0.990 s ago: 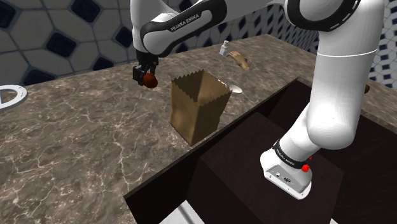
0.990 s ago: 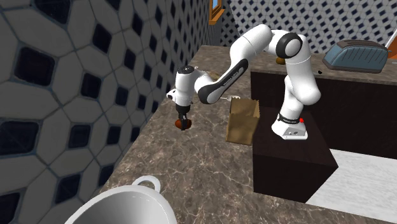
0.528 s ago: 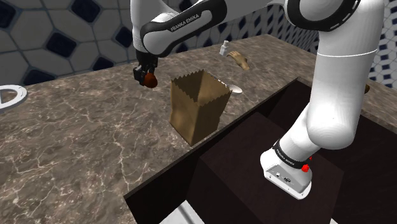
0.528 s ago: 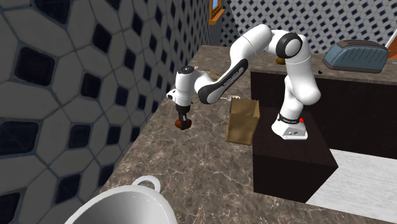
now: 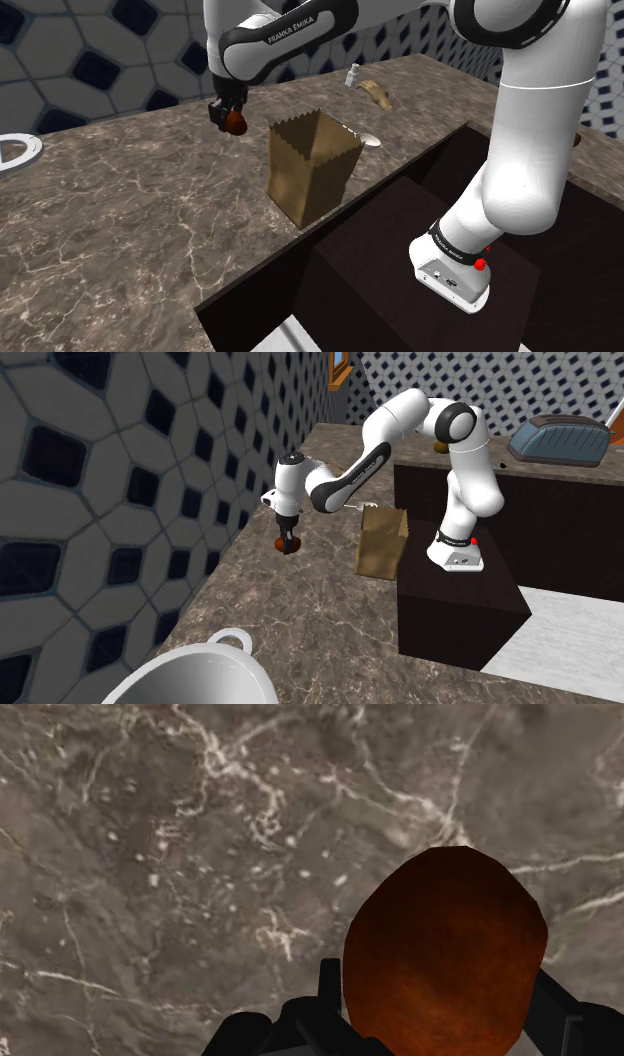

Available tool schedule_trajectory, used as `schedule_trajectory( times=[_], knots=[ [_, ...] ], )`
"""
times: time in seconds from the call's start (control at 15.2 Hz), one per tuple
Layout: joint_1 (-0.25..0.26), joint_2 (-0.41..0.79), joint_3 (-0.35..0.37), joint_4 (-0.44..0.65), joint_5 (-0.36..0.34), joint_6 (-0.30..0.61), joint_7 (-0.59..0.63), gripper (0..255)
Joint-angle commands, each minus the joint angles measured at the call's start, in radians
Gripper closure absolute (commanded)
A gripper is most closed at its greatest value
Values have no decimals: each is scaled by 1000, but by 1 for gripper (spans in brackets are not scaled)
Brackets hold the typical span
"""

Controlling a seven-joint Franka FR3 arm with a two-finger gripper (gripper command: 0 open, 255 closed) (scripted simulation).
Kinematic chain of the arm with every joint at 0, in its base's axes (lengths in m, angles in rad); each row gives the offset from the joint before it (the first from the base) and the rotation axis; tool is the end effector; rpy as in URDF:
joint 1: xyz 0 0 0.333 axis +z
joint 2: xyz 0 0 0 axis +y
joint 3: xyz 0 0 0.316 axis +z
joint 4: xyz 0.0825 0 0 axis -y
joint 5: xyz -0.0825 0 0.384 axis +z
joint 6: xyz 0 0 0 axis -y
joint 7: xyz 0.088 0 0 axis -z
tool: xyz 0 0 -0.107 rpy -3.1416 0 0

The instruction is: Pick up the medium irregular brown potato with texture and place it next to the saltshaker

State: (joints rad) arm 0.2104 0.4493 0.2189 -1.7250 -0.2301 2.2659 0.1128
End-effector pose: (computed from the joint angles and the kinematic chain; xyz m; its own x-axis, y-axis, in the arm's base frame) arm 0.6197 0.2609 0.3396 0.9019 0.4175 0.1104 0.4101 -0.9081 0.0844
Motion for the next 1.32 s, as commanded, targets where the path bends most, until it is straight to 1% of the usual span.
schedule_trajectory(
  times=[0.0,0.66,1.25],
  knots=[
    [-3,-16,3,4,6,-20,-6,255],
    [-7,-69,14,64,30,-130,-29,255],
    [-8,-101,20,141,46,-237,-46,255]
  ],
)
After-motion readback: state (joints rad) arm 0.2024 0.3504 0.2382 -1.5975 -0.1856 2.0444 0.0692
